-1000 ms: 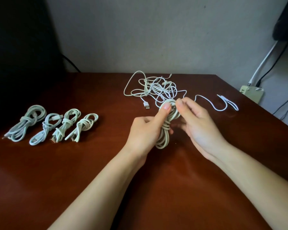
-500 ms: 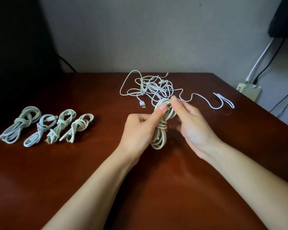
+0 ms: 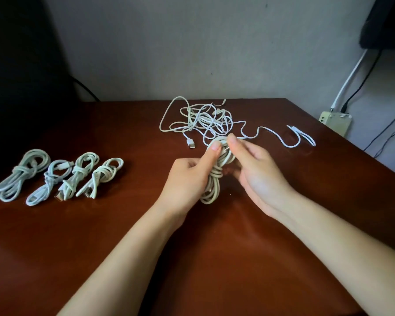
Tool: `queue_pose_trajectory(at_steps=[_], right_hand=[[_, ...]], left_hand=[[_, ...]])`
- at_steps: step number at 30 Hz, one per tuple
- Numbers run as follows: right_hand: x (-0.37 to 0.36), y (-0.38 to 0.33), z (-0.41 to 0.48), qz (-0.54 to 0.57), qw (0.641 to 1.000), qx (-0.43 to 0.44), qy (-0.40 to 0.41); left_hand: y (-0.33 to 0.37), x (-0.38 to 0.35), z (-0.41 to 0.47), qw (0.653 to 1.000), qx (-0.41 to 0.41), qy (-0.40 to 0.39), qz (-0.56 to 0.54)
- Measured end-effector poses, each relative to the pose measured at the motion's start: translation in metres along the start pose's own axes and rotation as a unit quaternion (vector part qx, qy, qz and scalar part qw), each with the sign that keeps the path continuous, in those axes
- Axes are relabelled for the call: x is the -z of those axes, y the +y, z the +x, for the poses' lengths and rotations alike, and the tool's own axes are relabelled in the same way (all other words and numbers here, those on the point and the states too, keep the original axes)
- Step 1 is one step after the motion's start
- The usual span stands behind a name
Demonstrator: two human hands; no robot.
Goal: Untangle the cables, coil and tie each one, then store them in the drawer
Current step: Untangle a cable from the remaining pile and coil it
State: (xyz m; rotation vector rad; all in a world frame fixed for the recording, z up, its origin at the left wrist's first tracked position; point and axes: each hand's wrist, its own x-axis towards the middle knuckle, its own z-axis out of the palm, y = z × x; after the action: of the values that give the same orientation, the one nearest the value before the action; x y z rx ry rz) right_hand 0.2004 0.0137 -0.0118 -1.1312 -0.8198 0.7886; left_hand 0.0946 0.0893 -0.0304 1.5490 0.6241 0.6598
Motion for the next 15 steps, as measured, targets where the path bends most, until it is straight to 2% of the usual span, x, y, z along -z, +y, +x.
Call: queue_pose_trajectory(at_steps=[6,9,13,15], right_hand=[[0.0,-0.003,0.001,0.018,0.999,0.001,-0.031],[0.002,-0.004,0.002,-0.021,0.999,0.016,-0.035],[0.001,-0.003,-0.001,-0.106,0.993,0.057,0.006],[0.0,-0.006,-0.004,-0.156,0.983,0.09,0.024]], left_hand=[[0.008,0.004,-0.002,0.999,-0.042,-0.022,0.006],[0.008,0.007,0.0,0.999,-0.042,-0.026,0.005],[0.011,0.006,-0.002,0.999,-0.006,-0.032,0.02],[0.014,0.007,-0.001,0.998,0.003,-0.06,0.027]])
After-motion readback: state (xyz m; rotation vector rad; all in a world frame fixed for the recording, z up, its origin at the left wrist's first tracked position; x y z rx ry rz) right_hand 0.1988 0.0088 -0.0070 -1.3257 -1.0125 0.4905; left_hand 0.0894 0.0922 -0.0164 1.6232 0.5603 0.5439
